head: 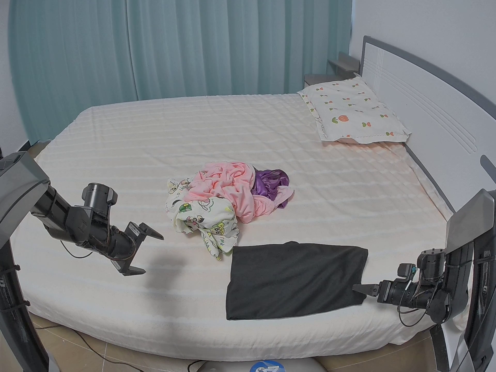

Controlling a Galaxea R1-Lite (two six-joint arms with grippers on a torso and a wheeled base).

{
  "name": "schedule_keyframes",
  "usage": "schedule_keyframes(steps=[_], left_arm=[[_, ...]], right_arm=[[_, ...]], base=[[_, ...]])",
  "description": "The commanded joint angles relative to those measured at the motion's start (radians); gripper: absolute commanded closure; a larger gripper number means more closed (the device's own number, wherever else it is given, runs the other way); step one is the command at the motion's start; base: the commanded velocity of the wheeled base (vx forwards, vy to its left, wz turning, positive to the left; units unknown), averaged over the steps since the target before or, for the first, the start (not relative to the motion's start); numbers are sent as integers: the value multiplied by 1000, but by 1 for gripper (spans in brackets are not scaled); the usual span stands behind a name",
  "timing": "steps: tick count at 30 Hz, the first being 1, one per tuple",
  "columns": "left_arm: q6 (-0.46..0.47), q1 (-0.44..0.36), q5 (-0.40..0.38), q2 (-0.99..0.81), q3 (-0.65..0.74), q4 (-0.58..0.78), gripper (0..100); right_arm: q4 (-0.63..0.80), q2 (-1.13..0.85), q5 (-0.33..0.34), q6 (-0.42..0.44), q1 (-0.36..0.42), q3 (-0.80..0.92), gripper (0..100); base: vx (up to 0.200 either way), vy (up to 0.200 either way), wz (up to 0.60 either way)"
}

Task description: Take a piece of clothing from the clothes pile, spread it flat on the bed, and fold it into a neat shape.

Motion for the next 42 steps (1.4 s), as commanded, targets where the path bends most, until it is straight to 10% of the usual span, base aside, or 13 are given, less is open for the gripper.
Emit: schedule_keyframes(steps=[1,5,6,26,27,42], left_arm=[[-2,0,0,0,0,-1,0],[-2,0,0,0,0,-1,0],[-2,0,0,0,0,-1,0],[-2,0,0,0,0,-1,0],[0,0,0,0,0,-1,0],[-2,0,0,0,0,-1,0]], right_arm=[[-16,46,-4,0,29,-13,0],[-16,72,-16,0,40,-36,0],[-16,72,-19,0,38,-33,100],[-17,5,-9,-6,-3,83,100],[-17,6,-10,-8,-3,82,0],[-16,-201,-47,84,52,-7,0]], base=[[0,0,0],[0,0,0],[0,0,0],[0,0,0],[0,0,0],[0,0,0]])
